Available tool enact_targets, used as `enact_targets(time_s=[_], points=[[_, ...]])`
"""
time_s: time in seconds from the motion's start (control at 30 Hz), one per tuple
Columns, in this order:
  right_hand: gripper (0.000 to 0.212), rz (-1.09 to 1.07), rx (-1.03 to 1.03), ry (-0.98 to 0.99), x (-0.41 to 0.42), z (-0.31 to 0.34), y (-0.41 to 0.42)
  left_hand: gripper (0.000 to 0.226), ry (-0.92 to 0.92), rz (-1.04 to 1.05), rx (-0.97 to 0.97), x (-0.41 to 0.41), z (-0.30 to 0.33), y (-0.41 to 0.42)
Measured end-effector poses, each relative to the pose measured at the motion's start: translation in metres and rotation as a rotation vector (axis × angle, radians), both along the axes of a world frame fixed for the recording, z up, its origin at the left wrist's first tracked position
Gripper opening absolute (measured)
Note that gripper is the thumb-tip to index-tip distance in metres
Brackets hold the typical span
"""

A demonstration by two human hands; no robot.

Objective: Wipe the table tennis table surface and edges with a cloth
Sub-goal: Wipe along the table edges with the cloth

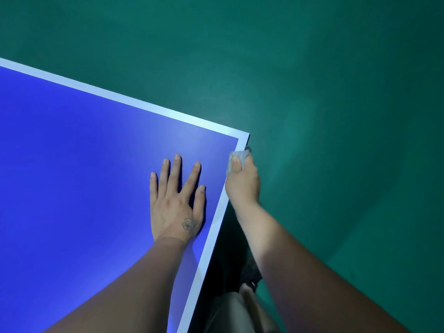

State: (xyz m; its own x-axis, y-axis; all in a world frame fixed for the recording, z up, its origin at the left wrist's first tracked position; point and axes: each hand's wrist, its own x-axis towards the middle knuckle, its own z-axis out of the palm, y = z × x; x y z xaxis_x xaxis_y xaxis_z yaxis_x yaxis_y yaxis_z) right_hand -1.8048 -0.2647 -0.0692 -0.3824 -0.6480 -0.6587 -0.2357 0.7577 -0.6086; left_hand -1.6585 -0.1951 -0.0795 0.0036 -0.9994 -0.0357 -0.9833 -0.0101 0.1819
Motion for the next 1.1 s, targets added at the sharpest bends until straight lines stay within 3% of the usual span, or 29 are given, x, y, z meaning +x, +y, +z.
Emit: enact_targets(time_s=[0.2, 0.47, 0.87, 1.1], points=[[0.045, -0.038, 0.014, -0.03, -0.014, -0.001, -0.034, 0.055, -0.006, 0.007, -0.011, 0.0, 0.0, -0.002], [0.059, 0.169, 0.018, 0.037, -0.001, 0.04, 0.027, 0.056, -0.004, -0.004, -0.028, -0.001, 0.003, -0.003], [0.051, 0.025, 0.036, -0.042, -0.013, 0.019, -0.031, 0.053, 0.073, 0.022, -0.049, -0.001, 0.003, -0.004], [0.05, 0.213, 0.069, -0.037, -0.045, 0.02, -0.045, 0.054, 0.026, 0.009, -0.063, -0.005, 0.007, -0.005]])
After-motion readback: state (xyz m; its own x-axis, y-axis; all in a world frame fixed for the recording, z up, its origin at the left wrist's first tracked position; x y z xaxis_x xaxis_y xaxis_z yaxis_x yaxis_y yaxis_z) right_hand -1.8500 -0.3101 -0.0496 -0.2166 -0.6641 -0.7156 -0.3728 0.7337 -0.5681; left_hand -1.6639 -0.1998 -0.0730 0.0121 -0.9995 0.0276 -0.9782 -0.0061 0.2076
